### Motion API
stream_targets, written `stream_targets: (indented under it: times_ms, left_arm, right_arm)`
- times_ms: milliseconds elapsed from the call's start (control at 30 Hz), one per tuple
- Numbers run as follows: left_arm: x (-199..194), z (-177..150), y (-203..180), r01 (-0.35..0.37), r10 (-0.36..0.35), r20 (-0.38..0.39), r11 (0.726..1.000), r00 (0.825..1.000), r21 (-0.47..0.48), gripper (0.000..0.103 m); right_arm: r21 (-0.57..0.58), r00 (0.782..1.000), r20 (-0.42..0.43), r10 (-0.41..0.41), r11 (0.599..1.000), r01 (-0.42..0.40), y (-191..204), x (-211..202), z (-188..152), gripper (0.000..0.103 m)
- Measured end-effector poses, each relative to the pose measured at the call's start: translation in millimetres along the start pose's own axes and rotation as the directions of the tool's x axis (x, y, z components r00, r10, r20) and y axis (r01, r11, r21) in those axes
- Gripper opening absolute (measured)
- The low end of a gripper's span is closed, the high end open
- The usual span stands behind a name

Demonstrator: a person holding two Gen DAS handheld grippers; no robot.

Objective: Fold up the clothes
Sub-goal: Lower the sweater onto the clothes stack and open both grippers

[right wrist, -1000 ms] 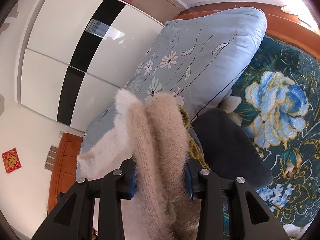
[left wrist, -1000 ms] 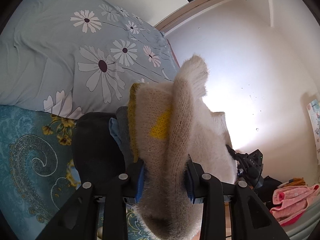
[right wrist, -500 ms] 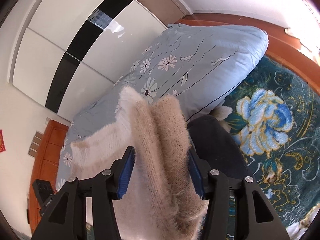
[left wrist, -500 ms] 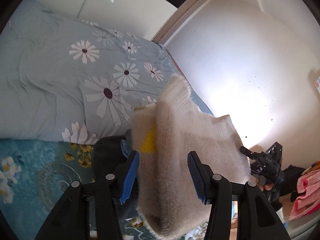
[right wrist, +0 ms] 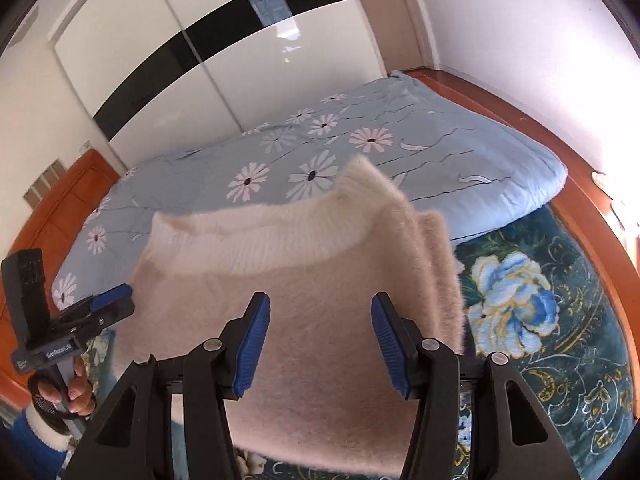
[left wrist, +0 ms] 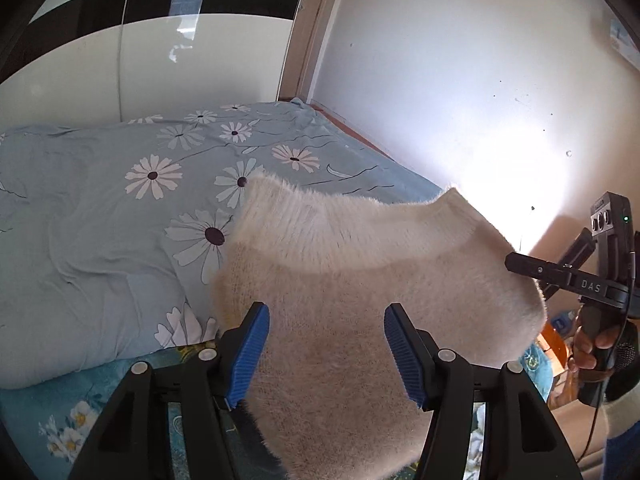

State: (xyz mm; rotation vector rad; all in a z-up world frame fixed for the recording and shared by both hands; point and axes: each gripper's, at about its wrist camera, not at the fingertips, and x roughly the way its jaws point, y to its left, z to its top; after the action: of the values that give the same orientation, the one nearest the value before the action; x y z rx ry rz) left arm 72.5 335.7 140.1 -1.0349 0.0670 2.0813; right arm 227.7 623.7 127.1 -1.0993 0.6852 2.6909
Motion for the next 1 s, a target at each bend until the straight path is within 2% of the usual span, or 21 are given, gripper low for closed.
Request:
stream_targets:
  times_ms: [67,233,467,633,800,1000]
  left_arm:
    - [6.4,0.4,2.9,0.009,-0.009,-0.005,1.000,1.000,-0.003,0.064]
    - [27.0,-4.7,4.6,-0.019,0.019,-0.049,1.000,0.999,0.008,0.064]
    - [24.7,-3.0,0.8,-0.035,0.036,-0.064,0.999,0.997,0.010,0.064]
    - [-14.5,-3.6,-9.4,-0.023,0.023,-0.011,1.000,1.000,-0.005,0.064]
    - [-51.5,-31.2,-21.8,-0.038,0.039,0.065,0.999,0.997,-0.020,0.064]
    - [-77.2,-96.0,-26.3,-0.090,0.094,0.105,0.995,0.990,-0.038,0.069]
  right_arm:
    - [0.046,1.000,0.015,0.027,0.999,-0.027,-11.2,3.8,1.0,0.054]
    - [0.078,1.000,0.003,0.018,0.997,-0.018,-23.0,20.0,-1.6,0.054]
    - [0.085,1.000,-0.017,-0.004,0.996,0.005,-22.0,25.5,-1.3,0.054]
    - [0.090,0.995,0.095,0.041,0.995,-0.050,-3.3,-19.5,-1.5,0.054]
    - [0.033,0.988,0.149,0.048,0.998,-0.053,24.4,-52.6,-32.4,0.054]
    - [0.015,0.981,0.188,0.052,0.998,-0.056,42.0,-64.5,-98.2,0.054]
